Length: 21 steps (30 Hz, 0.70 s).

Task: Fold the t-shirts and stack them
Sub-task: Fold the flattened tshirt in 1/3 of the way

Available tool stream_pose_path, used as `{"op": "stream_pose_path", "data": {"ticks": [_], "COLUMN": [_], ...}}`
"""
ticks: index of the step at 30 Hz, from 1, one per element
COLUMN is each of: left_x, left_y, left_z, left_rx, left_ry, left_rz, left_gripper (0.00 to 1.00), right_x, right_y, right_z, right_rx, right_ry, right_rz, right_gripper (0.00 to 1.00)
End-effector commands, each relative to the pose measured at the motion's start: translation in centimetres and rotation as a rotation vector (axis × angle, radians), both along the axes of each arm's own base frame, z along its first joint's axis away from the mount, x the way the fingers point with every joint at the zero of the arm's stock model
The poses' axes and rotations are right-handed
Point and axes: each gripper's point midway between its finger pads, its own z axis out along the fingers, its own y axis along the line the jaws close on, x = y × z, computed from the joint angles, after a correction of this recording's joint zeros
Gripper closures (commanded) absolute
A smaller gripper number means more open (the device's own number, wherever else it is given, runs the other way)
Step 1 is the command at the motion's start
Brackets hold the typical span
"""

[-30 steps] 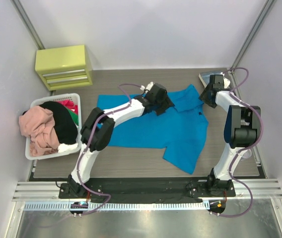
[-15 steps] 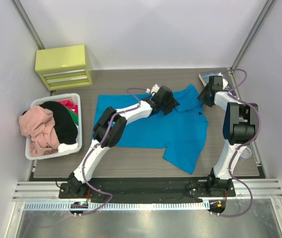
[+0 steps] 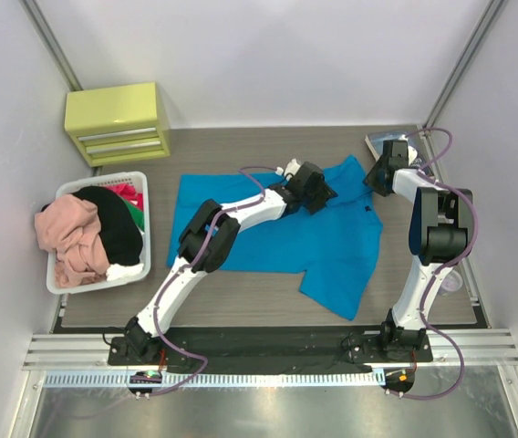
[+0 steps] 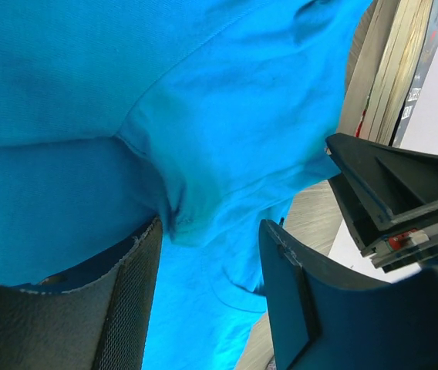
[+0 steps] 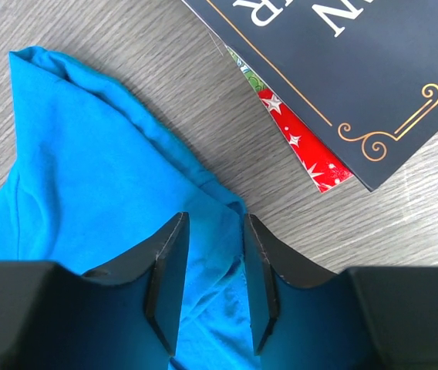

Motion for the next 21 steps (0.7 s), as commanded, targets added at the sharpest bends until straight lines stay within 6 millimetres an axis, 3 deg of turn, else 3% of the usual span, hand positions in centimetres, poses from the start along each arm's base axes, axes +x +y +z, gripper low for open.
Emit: {"op": "stream_pose_path", "data": {"ticks": [1, 6, 9, 15, 16, 17, 21], "left_x": [0.6, 0.4, 0.5, 0.8, 0.8, 0.7, 0.6], "left_y": [-0.7, -1.1, -1.5, -1.4, -1.4, -1.3, -0.8], "left_z": [1.9, 1.6, 1.3, 2.1, 2.6, 2.6, 3.5], "left_rx": [-0.031, -0.027, -0.031, -0.01, -0.01, 0.003, 0.03], "left_ry": [-0.039, -0.036, -0.036, -0.059, -0.065, -0.071, -0.086], "left_rz": [0.008, -0.001, -0.009, -0.016, -0.018, -0.026, -0.04], "left_gripper": [0.46, 0.51, 0.6, 0.84, 0.97, 1.0, 1.0], "right_x": [1.6, 1.8, 1.8, 1.9, 1.9, 1.9, 2.1], "right_y": [0.0, 0.0, 0.0, 0.1, 0.1, 0.1, 0.1], "right_z": [1.1, 1.3, 1.3, 1.7, 1.9, 2.0, 3.7], "right_rx": [0.0, 0.001, 0.001, 0.0, 0.001, 0.001, 0.0], "right_ry": [-0.054, -0.062, -0.06, -0.069, -0.073, -0.074, -0.107], "right_rz": [0.003, 0.004, 0.004, 0.006, 0.007, 0.007, 0.011], "right_gripper": [0.61, 0.65, 0.69, 0.84, 0.91, 0.94, 0.99]}}
